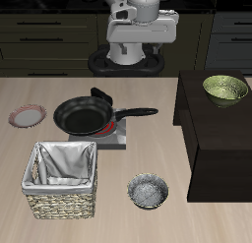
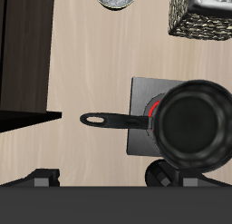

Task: Place the green bowl on the plate

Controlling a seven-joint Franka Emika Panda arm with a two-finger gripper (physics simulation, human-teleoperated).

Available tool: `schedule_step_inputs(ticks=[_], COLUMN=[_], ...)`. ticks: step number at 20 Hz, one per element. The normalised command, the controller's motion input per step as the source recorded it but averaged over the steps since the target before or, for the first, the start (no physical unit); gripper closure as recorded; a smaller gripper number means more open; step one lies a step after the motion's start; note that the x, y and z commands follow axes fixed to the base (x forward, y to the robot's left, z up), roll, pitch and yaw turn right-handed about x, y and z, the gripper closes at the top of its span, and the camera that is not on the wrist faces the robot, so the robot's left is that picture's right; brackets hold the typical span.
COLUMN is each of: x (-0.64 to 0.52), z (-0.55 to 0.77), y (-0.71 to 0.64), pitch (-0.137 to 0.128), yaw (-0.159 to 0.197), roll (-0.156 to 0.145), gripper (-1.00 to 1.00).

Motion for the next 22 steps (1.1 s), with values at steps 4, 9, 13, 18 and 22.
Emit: schedule_step_inputs(ticks=[4,9,13,18,22], x=[0.29,0.27,0.25,0.18,0.2], z=[0.11,0.07,0.03,0.06,0.08], y=[0.3,0.34,0.33,0.28,0.21], pitch=[0.019,0.003,0.006,0.007,0.003], yaw=[-0.021,0.001,0.022,-0.004,-0.008], roll=[-0.015,-0.002,-0.02,-0.016,-0.013], gripper=[-1.0,-1.0,-1.0,-1.0,-1.0])
